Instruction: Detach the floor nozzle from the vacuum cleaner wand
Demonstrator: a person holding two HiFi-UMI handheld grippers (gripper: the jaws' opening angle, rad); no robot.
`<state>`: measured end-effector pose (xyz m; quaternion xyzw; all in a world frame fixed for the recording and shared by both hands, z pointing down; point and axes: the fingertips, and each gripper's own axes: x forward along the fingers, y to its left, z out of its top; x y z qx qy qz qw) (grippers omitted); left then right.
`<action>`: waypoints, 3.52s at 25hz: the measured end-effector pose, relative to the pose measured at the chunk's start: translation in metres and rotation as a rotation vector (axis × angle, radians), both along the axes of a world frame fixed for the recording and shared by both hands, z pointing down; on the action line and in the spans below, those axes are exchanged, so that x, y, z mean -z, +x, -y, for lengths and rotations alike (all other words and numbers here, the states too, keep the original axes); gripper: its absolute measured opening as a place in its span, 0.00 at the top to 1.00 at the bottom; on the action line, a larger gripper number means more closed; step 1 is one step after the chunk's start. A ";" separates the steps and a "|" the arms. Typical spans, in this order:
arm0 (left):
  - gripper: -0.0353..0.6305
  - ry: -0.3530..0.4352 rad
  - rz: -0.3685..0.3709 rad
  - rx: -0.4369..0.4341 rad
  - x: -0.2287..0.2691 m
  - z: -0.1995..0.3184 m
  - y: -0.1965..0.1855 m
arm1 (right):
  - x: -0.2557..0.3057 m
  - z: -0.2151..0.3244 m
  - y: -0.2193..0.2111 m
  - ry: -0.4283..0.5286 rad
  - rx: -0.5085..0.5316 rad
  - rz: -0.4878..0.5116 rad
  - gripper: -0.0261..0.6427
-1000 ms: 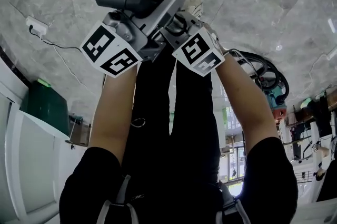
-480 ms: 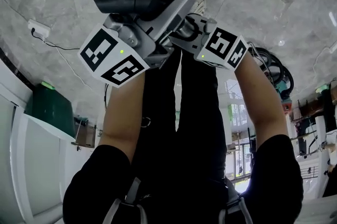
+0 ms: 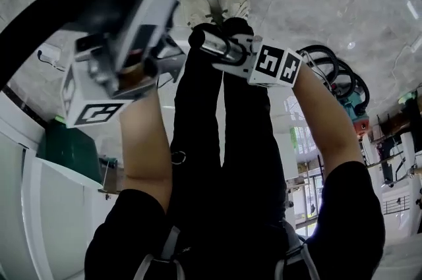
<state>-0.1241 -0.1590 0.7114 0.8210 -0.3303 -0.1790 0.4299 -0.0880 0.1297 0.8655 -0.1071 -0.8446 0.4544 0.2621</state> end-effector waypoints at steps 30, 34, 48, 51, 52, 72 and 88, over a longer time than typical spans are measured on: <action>0.85 -0.495 0.051 -0.148 -0.172 -0.082 -0.061 | -0.285 0.116 0.035 0.455 -0.225 -0.860 0.88; 0.85 -0.500 -0.016 -0.133 -0.167 -0.086 -0.064 | -0.312 0.101 0.060 0.447 -0.203 -1.009 0.88; 0.85 -0.494 -0.070 -0.149 -0.135 -0.076 -0.042 | -0.292 0.075 0.137 0.111 -0.359 -1.304 0.51; 0.85 -0.497 -0.054 -0.135 -0.116 -0.074 -0.036 | -0.246 0.071 0.140 -0.067 -0.473 -1.262 0.52; 0.85 -0.511 -0.019 -0.140 -0.112 -0.075 -0.034 | -0.227 0.072 0.135 -0.086 -0.467 -1.218 0.55; 0.85 -0.390 0.373 -0.100 0.171 -0.020 0.023 | 0.344 0.244 0.128 0.618 -1.086 -0.529 0.94; 0.85 0.051 0.671 -0.103 0.503 0.001 0.127 | 0.728 0.281 0.242 1.004 -1.450 -0.220 0.94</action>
